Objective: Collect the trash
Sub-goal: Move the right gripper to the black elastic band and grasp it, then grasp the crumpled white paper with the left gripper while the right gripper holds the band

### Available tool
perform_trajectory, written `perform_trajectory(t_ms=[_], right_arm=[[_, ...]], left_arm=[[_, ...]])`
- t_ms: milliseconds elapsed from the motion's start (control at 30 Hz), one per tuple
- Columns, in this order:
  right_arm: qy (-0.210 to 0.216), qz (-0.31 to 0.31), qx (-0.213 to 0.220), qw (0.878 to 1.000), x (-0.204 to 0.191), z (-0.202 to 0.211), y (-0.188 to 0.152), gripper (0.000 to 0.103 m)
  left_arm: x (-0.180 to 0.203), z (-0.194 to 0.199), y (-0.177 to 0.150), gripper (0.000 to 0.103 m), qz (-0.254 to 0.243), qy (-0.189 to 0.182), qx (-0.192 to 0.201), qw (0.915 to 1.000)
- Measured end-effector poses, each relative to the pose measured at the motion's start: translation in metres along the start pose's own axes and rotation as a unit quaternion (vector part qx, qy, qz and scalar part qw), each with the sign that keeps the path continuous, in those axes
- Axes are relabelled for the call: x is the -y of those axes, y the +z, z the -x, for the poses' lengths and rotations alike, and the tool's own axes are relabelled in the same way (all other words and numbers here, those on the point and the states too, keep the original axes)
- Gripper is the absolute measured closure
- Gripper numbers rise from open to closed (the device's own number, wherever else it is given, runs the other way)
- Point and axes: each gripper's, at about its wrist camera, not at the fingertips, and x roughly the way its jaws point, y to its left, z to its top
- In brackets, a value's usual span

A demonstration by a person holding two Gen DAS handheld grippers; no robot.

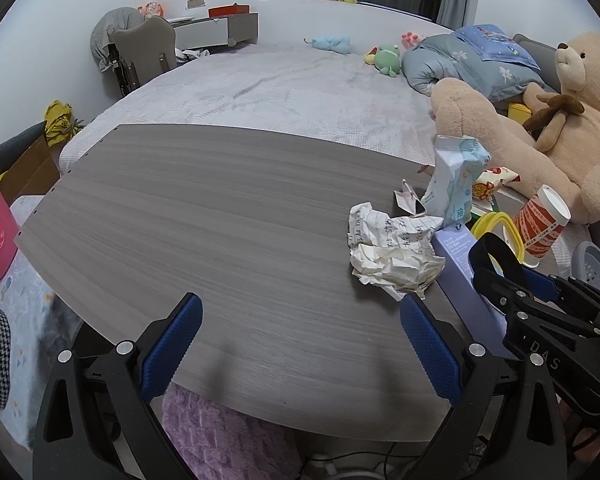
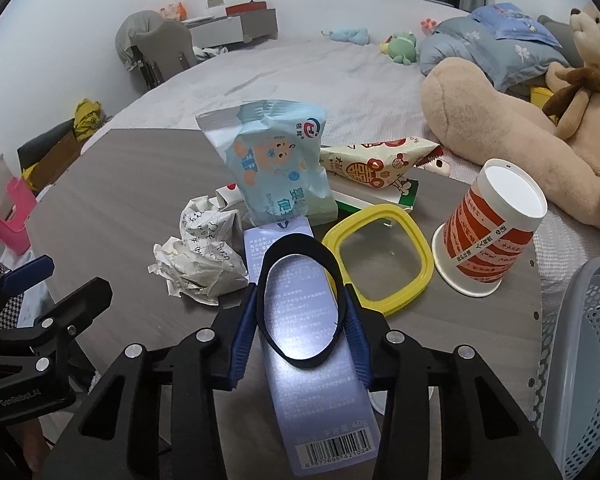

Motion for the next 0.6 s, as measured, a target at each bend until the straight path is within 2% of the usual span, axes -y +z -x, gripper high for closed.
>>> perform_trajectory(t_ms=[200,600], right_arm=[[0.014,-0.019,0.008,1.000,0.011,0.013,-0.005,0.071],[0.023,-0.035,0.023,0.999,0.028,0.040,-0.018,0.071]], left_arm=[[0.015,0.000,0.000,0.008,-0.011,-0.013,0.002,0.9998],[0.038,-0.027,0.010,0.008,-0.015,-0.035,0.002,0.9993]])
